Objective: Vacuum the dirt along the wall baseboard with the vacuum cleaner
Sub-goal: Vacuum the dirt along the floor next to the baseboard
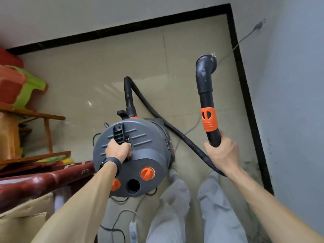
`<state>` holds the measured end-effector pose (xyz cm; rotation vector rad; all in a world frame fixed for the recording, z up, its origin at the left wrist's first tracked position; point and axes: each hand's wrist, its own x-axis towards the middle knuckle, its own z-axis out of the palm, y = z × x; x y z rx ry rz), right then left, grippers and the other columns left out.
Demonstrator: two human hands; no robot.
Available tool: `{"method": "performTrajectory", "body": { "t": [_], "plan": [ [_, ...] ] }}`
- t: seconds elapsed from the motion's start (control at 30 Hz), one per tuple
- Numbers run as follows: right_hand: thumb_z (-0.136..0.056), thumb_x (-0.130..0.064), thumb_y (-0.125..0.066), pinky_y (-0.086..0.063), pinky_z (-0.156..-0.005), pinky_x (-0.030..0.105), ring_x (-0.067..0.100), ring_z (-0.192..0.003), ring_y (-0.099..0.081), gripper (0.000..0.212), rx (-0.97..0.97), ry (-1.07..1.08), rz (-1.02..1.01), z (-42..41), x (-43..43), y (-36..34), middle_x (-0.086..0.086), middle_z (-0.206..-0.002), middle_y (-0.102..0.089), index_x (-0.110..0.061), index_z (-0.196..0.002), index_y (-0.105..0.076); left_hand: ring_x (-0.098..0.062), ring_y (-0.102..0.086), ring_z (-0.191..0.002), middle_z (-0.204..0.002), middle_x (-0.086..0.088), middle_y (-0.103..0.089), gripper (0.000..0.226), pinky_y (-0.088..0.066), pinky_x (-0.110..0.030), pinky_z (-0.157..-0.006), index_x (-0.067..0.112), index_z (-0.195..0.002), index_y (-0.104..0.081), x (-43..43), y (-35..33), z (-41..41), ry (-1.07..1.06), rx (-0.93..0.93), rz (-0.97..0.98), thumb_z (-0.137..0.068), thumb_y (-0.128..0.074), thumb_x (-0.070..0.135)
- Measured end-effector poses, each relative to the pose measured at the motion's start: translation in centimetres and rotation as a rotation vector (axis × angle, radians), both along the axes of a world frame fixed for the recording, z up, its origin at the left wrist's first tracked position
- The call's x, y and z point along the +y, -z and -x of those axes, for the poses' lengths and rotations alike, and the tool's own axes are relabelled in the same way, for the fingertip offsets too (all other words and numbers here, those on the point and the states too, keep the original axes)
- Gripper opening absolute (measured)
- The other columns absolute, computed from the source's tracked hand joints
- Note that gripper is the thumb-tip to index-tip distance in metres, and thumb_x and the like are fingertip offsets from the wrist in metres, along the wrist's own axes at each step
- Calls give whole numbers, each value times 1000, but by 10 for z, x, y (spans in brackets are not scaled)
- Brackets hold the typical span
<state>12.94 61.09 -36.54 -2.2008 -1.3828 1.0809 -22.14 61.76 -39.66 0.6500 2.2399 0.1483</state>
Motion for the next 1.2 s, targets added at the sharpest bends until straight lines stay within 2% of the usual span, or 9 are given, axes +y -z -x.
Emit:
{"method": "performTrajectory", "body": {
  "t": [0.3,0.43,0.53,0.63,0.73,0.83,0.93,1.1,1.2],
  "plan": [
    [-84,-23,-67,-38,-50,27,13,-52,-54,20,-34,309,-157,-61,-54,-61,-4,-55,-55,-22,-74,-49,-30,-67,-76,-75,-6,-71,29,-57,-43,-76,23,-86,-59,-11,-60,-76,461,15,-37,-59,-54,32],
    [-82,-30,-60,-31,-55,33,24,-54,-47,14,-131,410,-276,-107,-105,-86,-7,-57,-53,-24,-79,-48,-30,-62,-78,-77,-2,-67,26,-53,-35,-71,24,-89,-55,-40,-74,-120,777,157,-28,-65,-54,33],
    [-78,-34,-54,-35,-59,34,31,-56,-49,14,-218,438,-348,-148,-154,-103,-7,-58,-55,-22,-83,-49,-32,-60,-78,-78,-1,-62,22,-45,-33,-66,26,-90,-53,-61,-77,-154,995,261,-23,-69,-56,33],
    [-79,-32,-57,-35,-56,32,22,-53,-52,13,-244,521,-419,-180,-199,-121,-6,-57,-54,-23,-82,-48,-34,-61,-78,-79,-2,-61,21,-44,-32,-65,26,-88,-49,-82,-73,-185,1173,292,-52,-70,-56,33],
    [-80,-31,-56,-31,-52,24,11,-51,-50,14,-288,579,-453,-198,-239,-131,-10,-55,-50,-24,-81,-45,-33,-60,-77,-85,-5,-64,20,-42,-33,-63,27,-90,-45,-102,-63,-215,1356,302,-59,-73,-54,34],
    [-80,-32,-57,-32,-52,25,11,-52,-51,14,-287,627,-448,-200,-269,-128,-10,-56,-50,-23,-80,-46,-35,-64,-84,-91,-6,-65,21,-40,-33,-63,30,-96,-44,-118,-49,-237,1536,314,-37,-78,-53,36],
    [-77,-33,-58,-42,-57,32,25,-55,-56,12,-226,689,-392,-187,-291,-115,-5,-59,-56,-23,-79,-50,-34,-65,-83,-91,-5,-65,27,-39,-33,-61,28,-105,-47,-135,-34,-248,1636,329,-41,-80,-53,36],
    [-73,-34,-62,-36,-52,21,0,-64,-60,16,-138,803,-360,-163,-321,-103,-11,-59,-57,-31,-71,-47,-30,-58,-72,-81,-2,-58,27,-37,-33,-58,27,-105,-48,-164,-14,-254,1704,318,-33,-80,-53,35],
    [-71,-32,-65,-49,-56,32,16,-59,-61,16,-92,888,-358,-157,-325,-104,-3,-59,-62,-22,-72,-52,-28,-53,-67,-79,-1,-56,24,-39,-32,-57,26,-104,-48,-173,-7,-243,1657,297,-10,-83,-53,33]
  ]
}}
